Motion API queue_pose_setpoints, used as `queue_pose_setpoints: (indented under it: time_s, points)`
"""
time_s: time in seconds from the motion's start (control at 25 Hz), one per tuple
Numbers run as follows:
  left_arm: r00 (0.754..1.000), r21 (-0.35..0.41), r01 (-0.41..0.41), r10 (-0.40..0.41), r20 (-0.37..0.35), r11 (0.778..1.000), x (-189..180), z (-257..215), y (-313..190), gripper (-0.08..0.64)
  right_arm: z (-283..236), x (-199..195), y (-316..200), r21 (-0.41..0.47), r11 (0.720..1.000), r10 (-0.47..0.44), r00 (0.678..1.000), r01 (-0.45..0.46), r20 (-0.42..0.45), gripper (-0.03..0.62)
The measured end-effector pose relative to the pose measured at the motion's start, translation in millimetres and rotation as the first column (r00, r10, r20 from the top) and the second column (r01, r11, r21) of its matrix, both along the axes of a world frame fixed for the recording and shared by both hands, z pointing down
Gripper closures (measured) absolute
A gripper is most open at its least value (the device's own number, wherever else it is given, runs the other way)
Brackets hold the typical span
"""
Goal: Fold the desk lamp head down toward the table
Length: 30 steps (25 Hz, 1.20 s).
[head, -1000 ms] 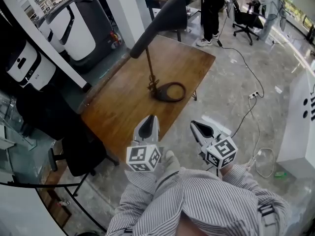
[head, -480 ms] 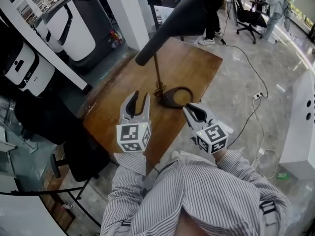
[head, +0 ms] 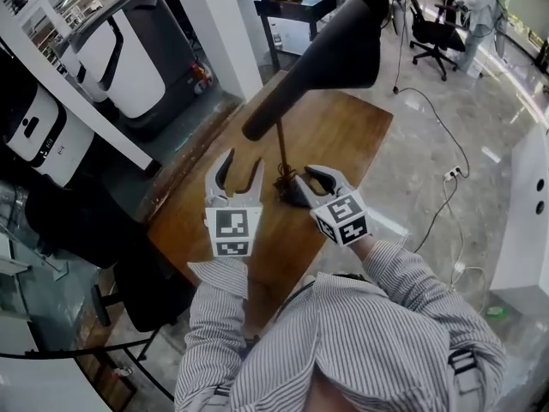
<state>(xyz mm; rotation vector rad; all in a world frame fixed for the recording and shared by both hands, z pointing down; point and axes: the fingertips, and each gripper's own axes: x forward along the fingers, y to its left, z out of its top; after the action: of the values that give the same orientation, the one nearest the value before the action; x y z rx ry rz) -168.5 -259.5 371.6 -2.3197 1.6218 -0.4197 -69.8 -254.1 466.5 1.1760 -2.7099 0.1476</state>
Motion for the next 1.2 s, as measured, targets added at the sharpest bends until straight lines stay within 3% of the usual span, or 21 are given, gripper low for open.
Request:
queue_pose_setpoints:
  time_s: [0.16, 0.36, 0.52, 0.72, 0.88, 1.2]
  points:
    - [0.984, 0.036, 0.027, -0.033, 0.176, 0.999, -4.6, -7.9, -17.9, 0.302, -0.6, -19.1, -27.6, -0.008, 1.000, -0.029, 0.999, 0.029, -0.027, 0.506]
    - [0.955, -0.003, -0.022, 0.022, 0.295, 1.000, 7.3, -2.2, -36.5, 0.296, -7.4, -31.0, -43.2, 0.036, 0.998, -0.055, 0.997, 0.057, -0.061, 0.500]
    - [0.942, -0.028, -0.060, 0.066, 0.328, 0.998, 11.6, -3.9, -46.4, 0.296, -1.7, -38.4, -52.8, 0.037, 0.999, -0.035, 0.998, 0.037, -0.060, 0.500]
    - [0.931, 0.008, -0.079, 0.071, 0.358, 0.997, 19.7, -16.6, -49.5, 0.301, -0.8, -44.7, -51.9, 0.051, 0.998, -0.029, 0.997, 0.033, -0.074, 0.512]
    - [0.924, -0.001, -0.087, 0.081, 0.375, 0.996, 21.6, -14.5, -47.7, 0.353, -4.2, -45.5, -53.9, 0.071, 0.997, -0.016, 0.998, 0.021, -0.064, 0.532]
    - [0.913, -0.003, -0.092, 0.086, 0.399, 0.996, 21.7, -11.0, -47.1, 0.353, -1.6, -45.7, -53.6, 0.065, 0.998, -0.010, 0.998, 0.014, -0.055, 0.538]
